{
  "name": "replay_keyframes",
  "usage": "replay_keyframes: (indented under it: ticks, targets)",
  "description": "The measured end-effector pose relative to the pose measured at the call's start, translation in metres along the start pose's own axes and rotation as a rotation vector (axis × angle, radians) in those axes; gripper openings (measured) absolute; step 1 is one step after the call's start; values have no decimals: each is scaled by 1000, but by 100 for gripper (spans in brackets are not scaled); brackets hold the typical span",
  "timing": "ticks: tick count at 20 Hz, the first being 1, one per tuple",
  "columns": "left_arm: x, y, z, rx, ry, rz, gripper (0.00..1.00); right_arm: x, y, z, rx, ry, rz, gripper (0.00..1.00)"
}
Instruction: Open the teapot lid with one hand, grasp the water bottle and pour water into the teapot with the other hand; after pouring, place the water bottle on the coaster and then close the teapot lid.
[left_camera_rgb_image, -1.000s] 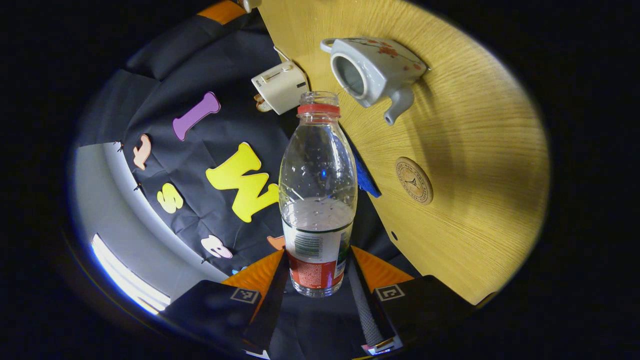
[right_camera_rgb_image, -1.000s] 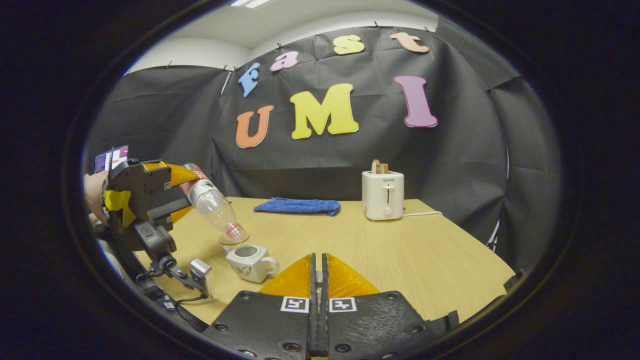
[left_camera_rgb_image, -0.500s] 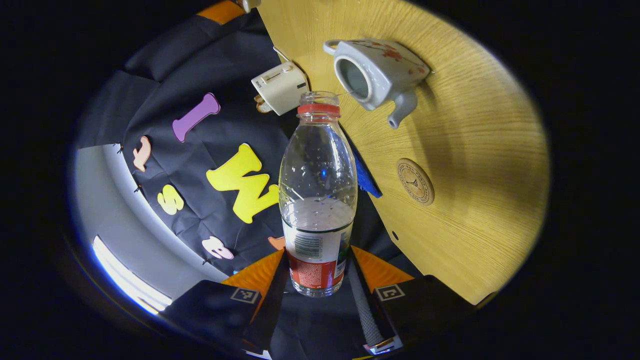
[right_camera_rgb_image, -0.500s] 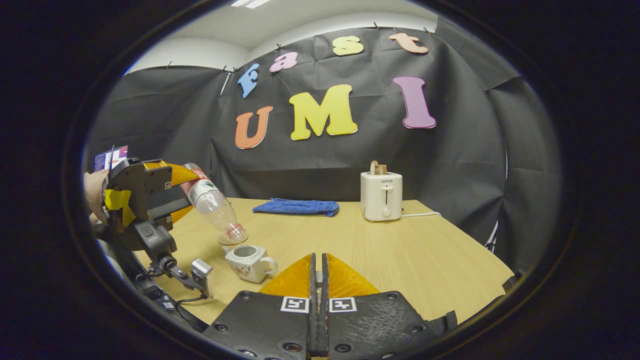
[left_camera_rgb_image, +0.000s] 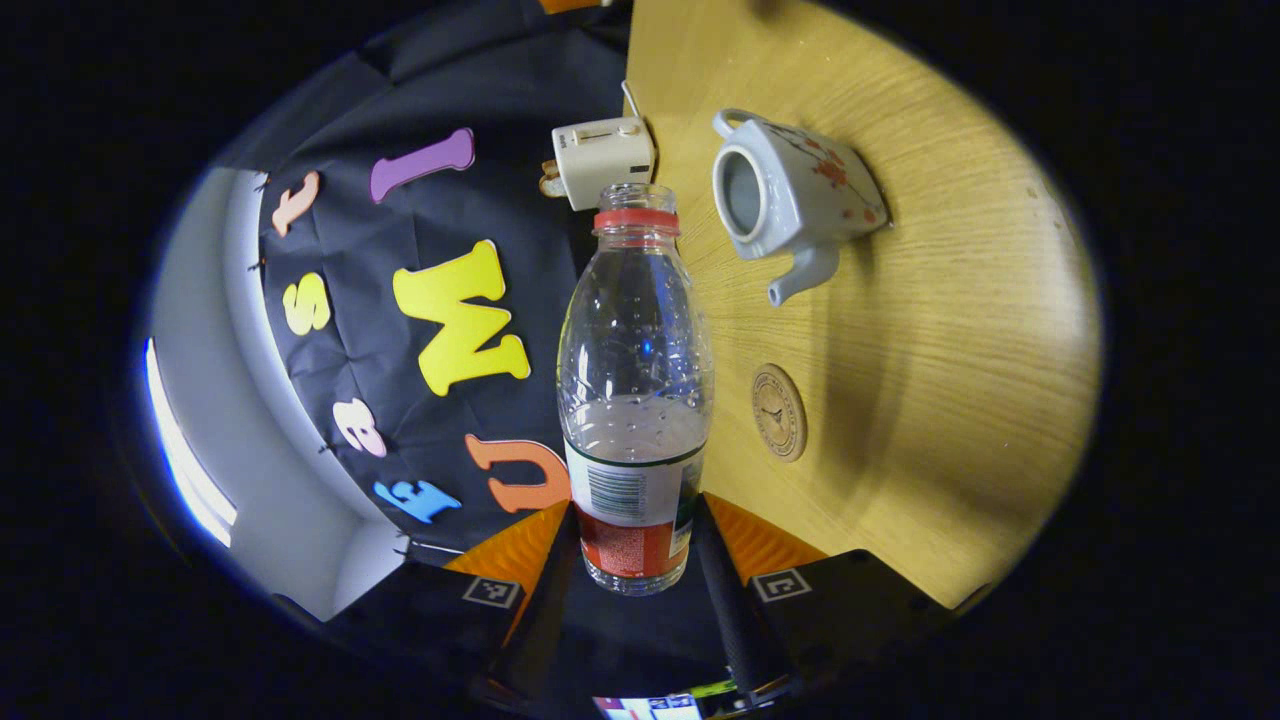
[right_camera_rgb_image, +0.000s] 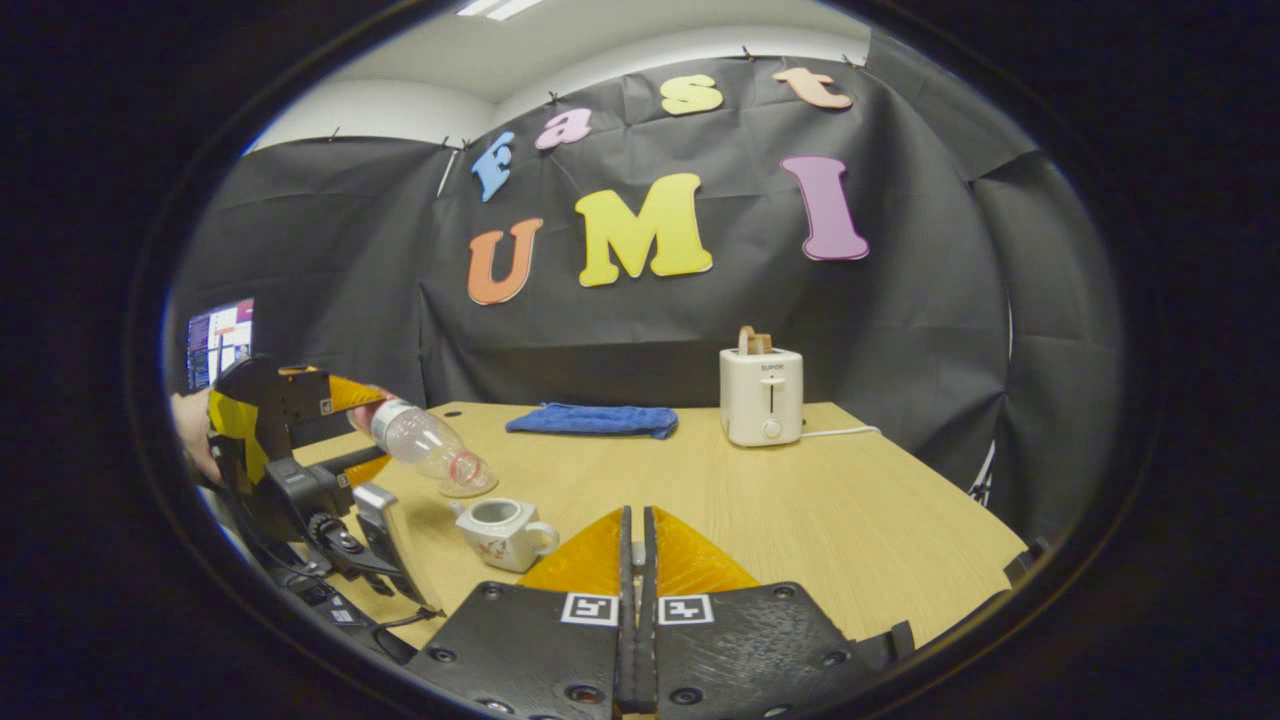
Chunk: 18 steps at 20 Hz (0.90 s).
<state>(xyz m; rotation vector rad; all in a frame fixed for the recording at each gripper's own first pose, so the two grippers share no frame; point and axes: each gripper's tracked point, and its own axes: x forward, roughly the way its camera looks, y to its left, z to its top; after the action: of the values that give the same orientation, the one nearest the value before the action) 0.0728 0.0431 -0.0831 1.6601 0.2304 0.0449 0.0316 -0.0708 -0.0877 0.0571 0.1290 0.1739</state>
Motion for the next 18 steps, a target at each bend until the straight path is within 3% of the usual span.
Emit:
replay_keyframes:
  ticks: [5, 9, 14, 18]
  targets:
    - [-4, -28, -5, -460, -20, -111, 69, -5, 3, 12, -11, -13, -5, 2]
    - [-16, -23, -3, -817, -40, -116, 73, -3, 11, 15, -4, -6, 6, 0]
    - [-11, 0, 6, -1175, -150, -135, 70, -4, 20, 14, -13, 2, 17, 0]
    - [17, 11, 7, -1405, -173, -197, 70, -5, 21, 17, -17, -2, 14, 2]
